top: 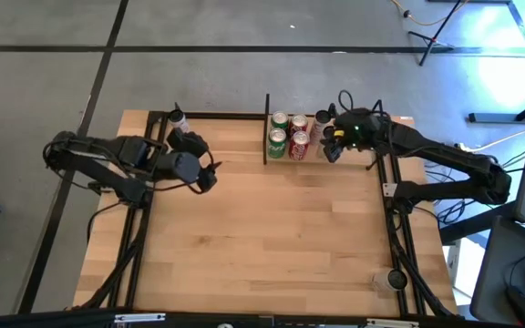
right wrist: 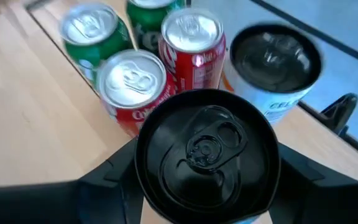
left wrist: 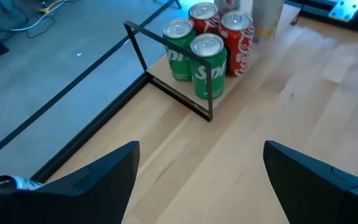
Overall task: Place canned beverage on shelf
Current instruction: Put the white yellow soda can on the shelf aligned with the other white yellow soda can, then put the top white pink soda can on the shelf
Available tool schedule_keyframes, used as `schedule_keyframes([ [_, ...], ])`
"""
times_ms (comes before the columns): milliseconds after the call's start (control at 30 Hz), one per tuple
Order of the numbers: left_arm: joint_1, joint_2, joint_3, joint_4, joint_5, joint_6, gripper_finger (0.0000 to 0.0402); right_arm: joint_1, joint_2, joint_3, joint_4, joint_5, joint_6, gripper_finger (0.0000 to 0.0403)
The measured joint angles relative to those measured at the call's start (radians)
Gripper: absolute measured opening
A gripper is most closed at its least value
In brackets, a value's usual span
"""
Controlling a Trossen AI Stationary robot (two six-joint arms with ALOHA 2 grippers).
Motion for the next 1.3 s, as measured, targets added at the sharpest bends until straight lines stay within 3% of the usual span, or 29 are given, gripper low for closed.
schedule_keyframes([
  [267, 0.016, 0.0, 0.0, 0.032, 0.005, 0.051, 0.0329, -0.001, 0.054, -0.057, 0.147, 0.012, 0.014, 0.0221],
  [667, 0.016, 0.0, 0.0, 0.049, 0.027, 0.062, 0.0329, -0.001, 0.084, -0.062, 0.169, 0.042, 0.015, 0.0224],
  [967, 0.016, 0.0, 0.0, 0.05, 0.029, 0.066, 0.0329, -0.001, 0.083, -0.044, 0.171, 0.053, 0.024, 0.0382],
  [1067, 0.014, 0.0, 0.0, 0.05, 0.031, 0.048, 0.0329, -0.001, 0.083, 0.001, 0.115, 0.055, 0.026, 0.0392],
  [1300, 0.02, 0.0, 0.0, 0.05, 0.033, 0.016, 0.0329, 0.0, 0.075, 0.134, -0.056, 0.022, 0.028, 0.0371],
])
